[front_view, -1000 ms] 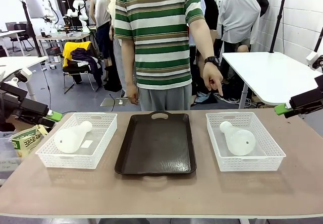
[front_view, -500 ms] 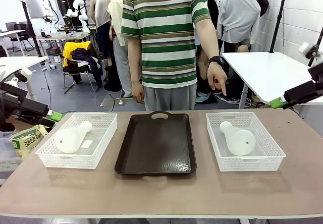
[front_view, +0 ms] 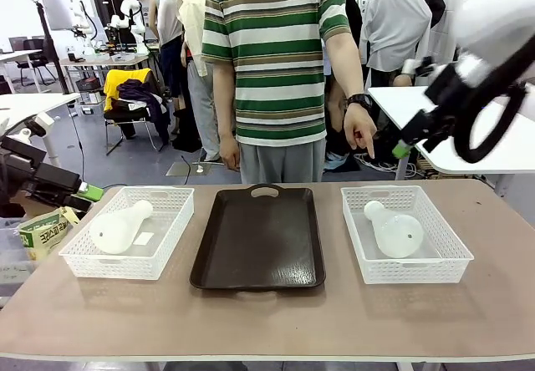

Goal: Prepare the laboratory tools.
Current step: Pick up the Big flask that the person points to.

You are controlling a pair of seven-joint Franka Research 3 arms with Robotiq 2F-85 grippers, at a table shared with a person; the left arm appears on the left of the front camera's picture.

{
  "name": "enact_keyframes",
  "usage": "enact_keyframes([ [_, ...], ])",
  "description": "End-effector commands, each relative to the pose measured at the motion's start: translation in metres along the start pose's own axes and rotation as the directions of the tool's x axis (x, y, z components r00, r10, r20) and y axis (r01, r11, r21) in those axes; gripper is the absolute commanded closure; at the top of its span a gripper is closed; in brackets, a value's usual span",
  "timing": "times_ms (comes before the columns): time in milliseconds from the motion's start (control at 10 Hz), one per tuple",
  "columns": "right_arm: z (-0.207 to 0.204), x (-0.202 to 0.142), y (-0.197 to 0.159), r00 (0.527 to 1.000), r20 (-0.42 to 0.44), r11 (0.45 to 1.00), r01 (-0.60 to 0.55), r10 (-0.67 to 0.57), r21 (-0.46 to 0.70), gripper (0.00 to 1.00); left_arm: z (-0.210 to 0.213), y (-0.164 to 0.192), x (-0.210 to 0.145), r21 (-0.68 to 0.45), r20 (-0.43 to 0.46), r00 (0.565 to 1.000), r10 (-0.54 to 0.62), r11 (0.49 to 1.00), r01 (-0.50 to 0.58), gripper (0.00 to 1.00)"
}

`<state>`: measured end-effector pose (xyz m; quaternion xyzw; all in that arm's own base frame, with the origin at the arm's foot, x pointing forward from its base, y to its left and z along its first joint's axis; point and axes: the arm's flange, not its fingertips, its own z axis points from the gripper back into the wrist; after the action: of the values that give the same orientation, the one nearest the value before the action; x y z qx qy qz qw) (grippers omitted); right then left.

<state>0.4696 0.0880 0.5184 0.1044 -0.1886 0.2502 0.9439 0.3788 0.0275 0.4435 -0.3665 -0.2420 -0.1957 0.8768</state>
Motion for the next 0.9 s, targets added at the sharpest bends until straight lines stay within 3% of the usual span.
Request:
enact_keyframes([
  [0,-0.04,0.035,0.009,0.987,-0.144,0.986,0.042,-0.066,-0.159,0.0,0.001,0.002,0.0,-0.019,0.016,1.0,-0.012,1.0,0.013,0.0],
  [300,-0.094,0.053,-0.003,0.96,-0.227,0.954,0.098,-0.165,-0.283,0.0,0.001,0.002,0.0,-0.019,0.016,1.0,-0.012,1.0,0.013,0.0],
  [500,-0.12,0.063,-0.011,0.954,-0.233,0.934,0.102,-0.19,-0.342,0.0,0.001,0.002,0.0,-0.019,0.016,1.0,-0.012,1.0,0.013,0.0],
  [800,-0.154,0.074,-0.018,0.947,-0.237,0.942,0.139,-0.216,-0.305,0.0,0.001,0.002,0.0,-0.019,0.016,1.0,-0.012,1.0,0.013,0.0],
])
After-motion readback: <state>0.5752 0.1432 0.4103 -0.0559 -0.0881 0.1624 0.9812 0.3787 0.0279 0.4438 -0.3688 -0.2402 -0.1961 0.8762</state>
